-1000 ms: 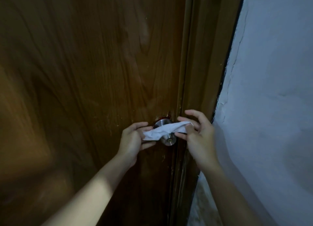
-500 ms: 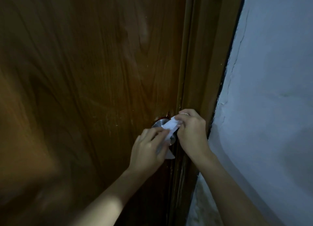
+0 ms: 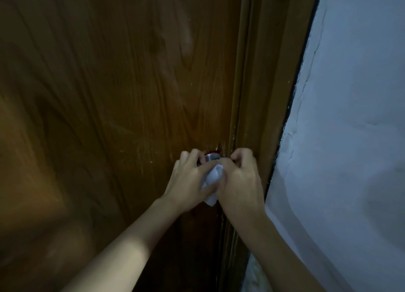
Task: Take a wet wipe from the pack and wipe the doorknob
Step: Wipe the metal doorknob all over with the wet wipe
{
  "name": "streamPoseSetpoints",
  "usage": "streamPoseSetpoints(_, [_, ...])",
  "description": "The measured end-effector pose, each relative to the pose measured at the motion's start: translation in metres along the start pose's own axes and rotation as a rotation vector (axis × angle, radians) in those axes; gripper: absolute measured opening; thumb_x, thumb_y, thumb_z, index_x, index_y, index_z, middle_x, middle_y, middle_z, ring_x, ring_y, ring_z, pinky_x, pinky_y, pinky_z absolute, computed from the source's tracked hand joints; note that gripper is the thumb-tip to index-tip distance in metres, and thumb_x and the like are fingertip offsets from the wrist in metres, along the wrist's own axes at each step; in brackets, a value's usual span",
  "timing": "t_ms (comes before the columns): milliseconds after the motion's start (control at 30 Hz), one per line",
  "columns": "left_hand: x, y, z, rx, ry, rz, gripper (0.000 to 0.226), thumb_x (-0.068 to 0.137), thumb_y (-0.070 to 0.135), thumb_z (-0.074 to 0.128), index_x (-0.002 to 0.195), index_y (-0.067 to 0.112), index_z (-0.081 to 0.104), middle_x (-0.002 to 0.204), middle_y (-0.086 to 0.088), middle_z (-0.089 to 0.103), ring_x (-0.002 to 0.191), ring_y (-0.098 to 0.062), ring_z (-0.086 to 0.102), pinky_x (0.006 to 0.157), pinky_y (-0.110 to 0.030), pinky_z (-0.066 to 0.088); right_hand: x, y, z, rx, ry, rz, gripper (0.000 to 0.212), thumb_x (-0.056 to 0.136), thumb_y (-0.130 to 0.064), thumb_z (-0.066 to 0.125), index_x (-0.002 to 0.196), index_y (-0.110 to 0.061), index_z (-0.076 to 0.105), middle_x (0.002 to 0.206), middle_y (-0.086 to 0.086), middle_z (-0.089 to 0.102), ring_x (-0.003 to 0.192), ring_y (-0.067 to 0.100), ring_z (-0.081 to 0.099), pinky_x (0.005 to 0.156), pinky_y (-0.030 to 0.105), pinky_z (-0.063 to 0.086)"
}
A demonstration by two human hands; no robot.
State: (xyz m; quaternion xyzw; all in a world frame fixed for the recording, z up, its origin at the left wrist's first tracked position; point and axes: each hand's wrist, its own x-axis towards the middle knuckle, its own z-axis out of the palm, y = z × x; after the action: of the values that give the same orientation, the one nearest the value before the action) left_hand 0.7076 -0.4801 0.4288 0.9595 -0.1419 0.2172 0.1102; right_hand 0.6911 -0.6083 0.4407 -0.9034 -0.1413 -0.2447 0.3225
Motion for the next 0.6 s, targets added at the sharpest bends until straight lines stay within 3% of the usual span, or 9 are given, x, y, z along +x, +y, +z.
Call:
streamPoseSetpoints(67, [-0.001, 0.0, 0.001, -0.081, 0.002, -0.008, 0.044, 0.083, 0.035, 0.057, 0.125, 0.025, 0.05, 0.115, -0.001, 0.046, 0.095, -0.008, 0.029, 0.08, -0.024, 0.036, 0.003, 0.006, 0.014, -0.006, -0.05, -0.122, 0.028, 0.087, -0.011, 0.056, 0.114, -0.004, 0.057, 0.113, 0.007, 0.052, 0.101, 0.002, 0.051, 0.079, 0.015, 0.041])
streamPoseSetpoints(100, [-0.003, 0.0, 0.001, -0.145, 0.012, -0.028, 0.045, 0.083, 0.032, 0.059, 0.126, 0.024, 0.049, 0.113, 0.0, 0.048, 0.095, -0.007, 0.033, 0.079, -0.022, 0.038, 0.003, 0.01, 0.02, -0.031, -0.055, -0.164, 0.03, 0.091, -0.015, 0.051, 0.12, -0.006, 0.054, 0.12, 0.009, 0.053, 0.107, 0.009, 0.053, 0.085, 0.018, 0.044])
streamPoseSetpoints(233, [-0.017, -0.01, 0.005, -0.309, 0.034, -0.102, 0.055, 0.078, 0.024, 0.068, 0.129, 0.021, 0.047, 0.107, 0.008, 0.048, 0.079, -0.004, 0.048, 0.071, -0.02, 0.047, 0.004, 0.016, 0.036, -0.02, -0.084, -0.104, 0.045, 0.095, -0.032, 0.039, 0.133, -0.008, 0.036, 0.129, 0.014, 0.05, 0.11, 0.021, 0.055, 0.087, 0.03, 0.051])
streamPoseSetpoints(367, [-0.028, -0.021, 0.003, -0.367, 0.109, -0.119, 0.048, 0.078, 0.016, 0.068, 0.123, 0.02, 0.054, 0.102, 0.011, 0.05, 0.073, -0.004, 0.052, 0.067, -0.02, 0.05, 0.007, 0.017, 0.05, -0.062, -0.025, 0.035, 0.051, 0.09, -0.043, 0.047, 0.125, -0.008, 0.036, 0.115, 0.013, 0.054, 0.092, 0.018, 0.061, 0.065, 0.02, 0.046])
streamPoseSetpoints(500, [-0.03, -0.022, -0.004, -0.423, 0.17, -0.139, 0.036, 0.081, 0.01, 0.064, 0.115, 0.02, 0.061, 0.096, 0.011, 0.053, 0.072, -0.005, 0.056, 0.066, -0.016, 0.049, 0.012, 0.014, 0.063, 0.193, -0.004, 0.291, 0.055, 0.079, -0.035, 0.065, 0.119, -0.006, 0.041, 0.112, 0.014, 0.057, 0.096, 0.024, 0.061, 0.073, 0.03, 0.055])
streamPoseSetpoints(600, [-0.028, -0.02, -0.007, -0.458, 0.186, -0.124, 0.031, 0.081, 0.007, 0.063, 0.109, 0.019, 0.064, 0.094, 0.01, 0.055, 0.077, -0.007, 0.059, 0.07, -0.012, 0.047, 0.014, 0.017, 0.065, 0.35, -0.009, 0.424, 0.053, 0.07, -0.032, 0.073, 0.11, -0.01, 0.046, 0.103, 0.013, 0.062, 0.086, 0.025, 0.064, 0.065, 0.034, 0.058])
